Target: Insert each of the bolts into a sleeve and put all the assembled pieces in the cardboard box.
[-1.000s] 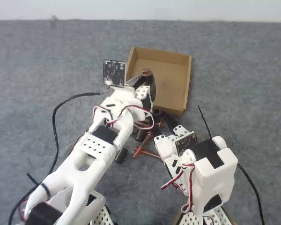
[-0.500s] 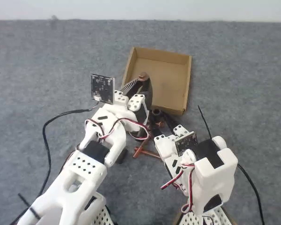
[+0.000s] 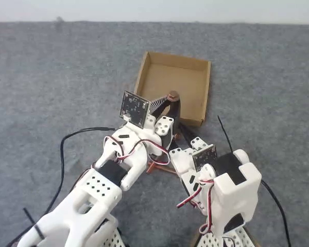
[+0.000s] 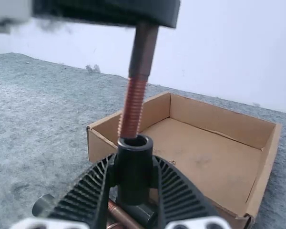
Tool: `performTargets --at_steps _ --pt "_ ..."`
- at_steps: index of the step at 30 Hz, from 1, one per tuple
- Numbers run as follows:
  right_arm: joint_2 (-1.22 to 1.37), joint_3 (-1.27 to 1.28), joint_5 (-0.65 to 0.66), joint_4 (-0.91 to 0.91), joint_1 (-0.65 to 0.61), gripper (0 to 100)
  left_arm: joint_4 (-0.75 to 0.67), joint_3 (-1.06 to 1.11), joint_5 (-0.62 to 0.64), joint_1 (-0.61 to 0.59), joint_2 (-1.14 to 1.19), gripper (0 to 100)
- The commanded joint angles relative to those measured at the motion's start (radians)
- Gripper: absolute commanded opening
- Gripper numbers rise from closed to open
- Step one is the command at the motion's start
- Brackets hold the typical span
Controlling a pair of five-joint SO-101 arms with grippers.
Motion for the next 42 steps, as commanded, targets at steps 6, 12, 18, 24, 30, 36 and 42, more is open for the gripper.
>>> performTargets --at_steps 6,12,18,24,30,36,42 --pt "-0.051 0.026 -0.009 -0.001 -0.002 0.6 -0.032 -0.018 -0.009 0.003 -0.046 1" --pt "-0.051 0.026 -0.009 -0.001 -0.005 0.6 -0.035 -0.021 -0.011 0.003 -0.046 1" --pt "-0.051 0.026 -0.009 -0.001 -0.005 0.6 -0.069 -0.018 -0.011 0.002 -0.043 1" --pt "-0.051 0.026 -0.009 -0.001 -0.002 0.6 -0.158 -0.042 -0.011 0.002 0.08 1" --pt "-0.051 0.026 -0.009 -0.001 -0.002 0.6 -0.155 -0.022 -0.011 0.002 0.063 1" --pt "-0.051 0.026 -0.009 -0.001 -0.001 0.6 -0.155 0.027 -0.011 0.002 0.026 1" --pt "-0.051 0.026 -0.009 -0.002 0.001 0.6 -0.157 0.048 -0.011 0.002 0.028 1"
